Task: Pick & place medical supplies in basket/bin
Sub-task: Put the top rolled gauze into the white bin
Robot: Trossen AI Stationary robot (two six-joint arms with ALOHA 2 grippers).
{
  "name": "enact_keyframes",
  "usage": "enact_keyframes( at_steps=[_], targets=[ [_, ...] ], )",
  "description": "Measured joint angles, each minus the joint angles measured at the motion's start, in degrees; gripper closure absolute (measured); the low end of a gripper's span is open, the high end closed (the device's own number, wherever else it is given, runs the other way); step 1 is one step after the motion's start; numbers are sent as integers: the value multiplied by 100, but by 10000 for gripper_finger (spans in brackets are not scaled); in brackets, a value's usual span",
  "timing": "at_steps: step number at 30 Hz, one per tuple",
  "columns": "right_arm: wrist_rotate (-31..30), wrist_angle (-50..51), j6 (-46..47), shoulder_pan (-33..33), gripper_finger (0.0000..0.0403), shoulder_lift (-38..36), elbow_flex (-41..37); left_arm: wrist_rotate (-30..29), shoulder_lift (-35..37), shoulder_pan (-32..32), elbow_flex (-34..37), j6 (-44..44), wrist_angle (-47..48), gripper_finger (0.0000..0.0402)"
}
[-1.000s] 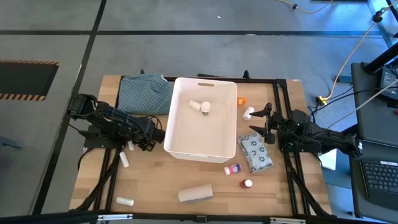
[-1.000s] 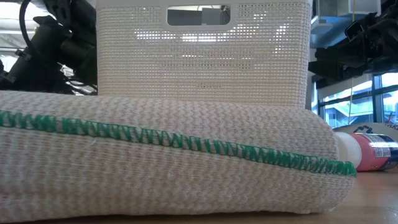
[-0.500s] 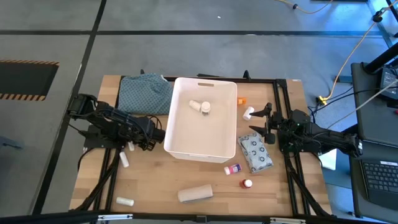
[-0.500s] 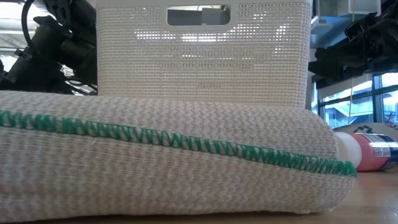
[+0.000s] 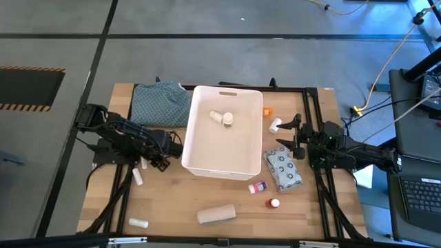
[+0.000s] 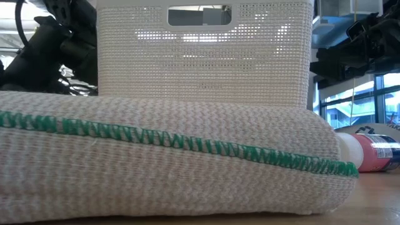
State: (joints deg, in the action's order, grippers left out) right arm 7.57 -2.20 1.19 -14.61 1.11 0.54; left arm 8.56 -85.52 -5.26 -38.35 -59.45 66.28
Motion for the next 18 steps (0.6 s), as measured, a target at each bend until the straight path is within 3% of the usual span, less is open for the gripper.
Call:
enact_keyframes(
  at_steps=[8, 18],
  targets=[
    [-4, 2, 164, 0, 104, 1, 0, 509, 0, -69, 0, 823, 167, 240],
    [-9, 2, 158, 2, 104, 1, 0, -50, 0, -414, 37, 170, 24, 251]
  ],
)
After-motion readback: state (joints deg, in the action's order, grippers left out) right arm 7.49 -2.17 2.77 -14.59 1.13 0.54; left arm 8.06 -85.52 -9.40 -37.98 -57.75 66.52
